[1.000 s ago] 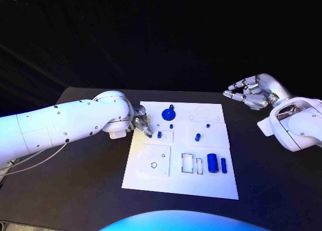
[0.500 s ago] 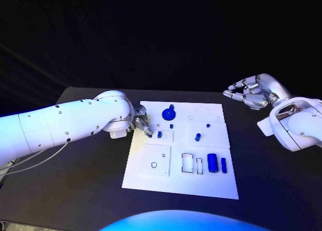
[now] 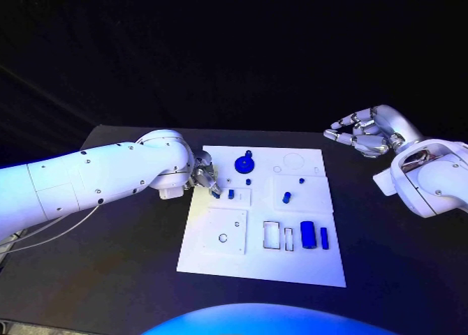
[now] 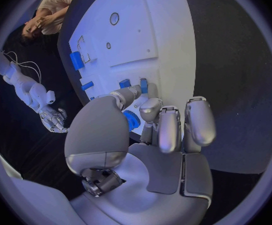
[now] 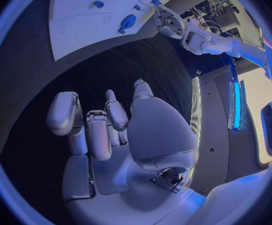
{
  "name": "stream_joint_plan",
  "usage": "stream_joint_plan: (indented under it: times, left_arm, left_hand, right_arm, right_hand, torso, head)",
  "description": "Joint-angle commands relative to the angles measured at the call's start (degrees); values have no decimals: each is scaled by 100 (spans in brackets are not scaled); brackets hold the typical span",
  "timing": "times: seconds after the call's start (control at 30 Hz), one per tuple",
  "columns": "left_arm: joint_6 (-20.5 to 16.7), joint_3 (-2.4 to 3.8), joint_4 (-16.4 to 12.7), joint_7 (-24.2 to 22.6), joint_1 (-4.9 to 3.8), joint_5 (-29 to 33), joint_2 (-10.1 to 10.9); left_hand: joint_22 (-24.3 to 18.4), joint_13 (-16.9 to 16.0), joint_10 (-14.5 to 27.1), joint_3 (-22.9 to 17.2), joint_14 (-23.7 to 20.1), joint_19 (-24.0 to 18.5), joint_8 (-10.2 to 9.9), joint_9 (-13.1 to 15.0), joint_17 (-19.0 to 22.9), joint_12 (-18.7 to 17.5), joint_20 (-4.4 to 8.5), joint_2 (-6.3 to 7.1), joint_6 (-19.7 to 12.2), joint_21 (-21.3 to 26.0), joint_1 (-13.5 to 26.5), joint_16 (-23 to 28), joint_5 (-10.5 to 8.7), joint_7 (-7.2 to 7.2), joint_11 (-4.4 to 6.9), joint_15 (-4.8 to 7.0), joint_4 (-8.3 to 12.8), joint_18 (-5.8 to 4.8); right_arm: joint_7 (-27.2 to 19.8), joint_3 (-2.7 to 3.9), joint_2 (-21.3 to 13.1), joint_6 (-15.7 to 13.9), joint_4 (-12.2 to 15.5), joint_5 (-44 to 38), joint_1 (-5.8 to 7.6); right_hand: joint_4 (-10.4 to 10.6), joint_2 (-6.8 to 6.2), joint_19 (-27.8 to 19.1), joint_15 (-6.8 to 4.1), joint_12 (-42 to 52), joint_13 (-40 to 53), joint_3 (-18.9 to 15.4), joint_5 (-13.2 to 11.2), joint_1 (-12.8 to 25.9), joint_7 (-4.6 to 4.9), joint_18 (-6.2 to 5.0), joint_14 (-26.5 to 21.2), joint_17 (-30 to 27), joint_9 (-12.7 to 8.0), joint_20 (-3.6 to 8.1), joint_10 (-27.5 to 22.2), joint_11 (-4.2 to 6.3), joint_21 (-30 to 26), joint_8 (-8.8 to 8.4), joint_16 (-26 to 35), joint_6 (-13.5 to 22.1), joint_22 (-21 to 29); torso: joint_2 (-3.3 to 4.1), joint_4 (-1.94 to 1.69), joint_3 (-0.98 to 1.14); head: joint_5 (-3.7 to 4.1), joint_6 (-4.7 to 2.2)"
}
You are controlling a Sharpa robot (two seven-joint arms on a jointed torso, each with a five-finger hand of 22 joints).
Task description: Assemble the parts on the task board
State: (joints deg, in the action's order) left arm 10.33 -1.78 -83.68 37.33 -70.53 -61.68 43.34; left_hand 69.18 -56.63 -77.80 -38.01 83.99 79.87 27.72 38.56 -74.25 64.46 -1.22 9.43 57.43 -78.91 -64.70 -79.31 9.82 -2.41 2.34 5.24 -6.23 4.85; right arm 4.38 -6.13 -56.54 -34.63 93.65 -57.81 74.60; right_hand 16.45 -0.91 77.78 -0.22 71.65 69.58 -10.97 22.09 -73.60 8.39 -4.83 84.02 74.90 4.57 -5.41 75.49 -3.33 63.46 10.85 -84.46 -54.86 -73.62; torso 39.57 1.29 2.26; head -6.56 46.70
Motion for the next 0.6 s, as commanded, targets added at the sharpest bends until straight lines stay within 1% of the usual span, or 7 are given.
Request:
stream_joint_plan:
  times: [0.03, 0.2, 0.33, 0.37, 0.4, 0.43, 0.6]
  left_arm:
    - [171, -21, 6, 13, 31, 26, -35]
    - [206, -20, 31, 15, 31, 10, -45]
    - [193, -20, 45, 12, 31, -8, -51]
    - [186, -20, 49, 11, 31, -21, -52]
    - [180, -20, 54, 10, 31, -32, -54]
    - [173, -20, 60, 10, 31, -41, -56]
    - [130, -20, 83, 9, 31, -60, -64]
  left_hand:
    - [9, 12, 6, 45, 248, 7, 43, 1, -8, -4, 22, -12, 46, -34, 77, -8, 10, 83, 10, 26, -7, -44]
    - [40, 12, -4, 140, 248, 24, 59, -7, -8, 9, 28, -20, 73, -49, 108, -8, 9, 95, 19, 32, -38, -50]
    - [54, 33, -6, 230, 249, 33, 74, -13, -8, 5, 34, -15, 93, -56, 133, -8, 8, 106, 27, 39, -65, -53]
    - [61, 44, -7, 270, 249, 37, 83, -14, -8, 3, 37, -6, 104, -60, 141, -8, 8, 112, 33, 42, -73, -54]
    - [72, -130, -73, 330, 249, 42, 101, -18, -8, 144, 41, 2, 126, -65, 153, -7, 10, 125, 42, 50, -90, -56]
    - [75, -208, -100, 376, 248, 45, 112, -24, -7, 208, 45, 7, 141, -67, 167, -7, 10, 130, 47, 54, -109, -57]
    - [79, -258, -104, 558, 249, 49, 131, -57, -9, 261, 56, 12, 160, -67, 224, -8, 9, 136, 53, 62, -201, -58]
  right_arm:
    - [-3, 1, 4, 37, 2, -62, -2]
    - [-5, 1, 3, 31, 3, -66, -2]
    - [-9, 1, 5, 32, 10, -67, -2]
    - [-9, 1, 5, 33, 12, -68, -2]
    - [-9, 1, 5, 32, 13, -68, -2]
    - [-10, 1, 5, 32, 13, -68, -2]
    - [-13, 1, 2, 26, 16, -69, -2]
  right_hand:
    - [1, 52, -2, -53, 3, 2, -33, 40, -9, -22, -80, 351, 485, -9, 6, -19, -10, -7, 23, 10, 34, -10]
    - [1, 53, -8, -53, 0, -2, -34, 42, -9, -22, -83, 349, 478, -9, 6, -21, -10, -22, 24, 13, 34, -1]
    - [1, 54, -9, -53, 2, 0, -34, 44, -9, -22, -84, 350, 481, -9, 7, -20, -10, -24, 24, 12, 35, 0]
    - [-2, 61, -8, -54, 2, -1, -38, 102, -17, -22, -84, 350, 482, -9, 7, -21, -9, -26, 27, 11, 37, -1]
    - [-4, 69, -6, -55, 3, -2, -47, 189, -28, -23, -84, 350, 481, -11, 8, -23, -8, -30, 32, 13, 40, -3]
    - [-3, 75, -5, -55, 3, -4, -55, 234, -33, -22, -84, 350, 479, -11, 8, -24, -7, -33, 36, 14, 42, -5]
    - [-3, 78, -5, -55, 1, -8, -62, 267, -37, -23, -84, 350, 481, -12, 9, -27, -8, -37, 40, 14, 45, -6]
  torso:
    - [-1, -3, 0]
    - [-1, -5, -1]
    - [1, 1, 3]
    - [3, 2, 4]
    - [3, 1, 4]
    - [1, -1, 2]
    - [-2, -1, 1]
  head:
    - [6, 12]
    - [5, 23]
    - [-5, 27]
    - [-6, 27]
    - [-4, 23]
    - [2, 27]
    - [4, 36]
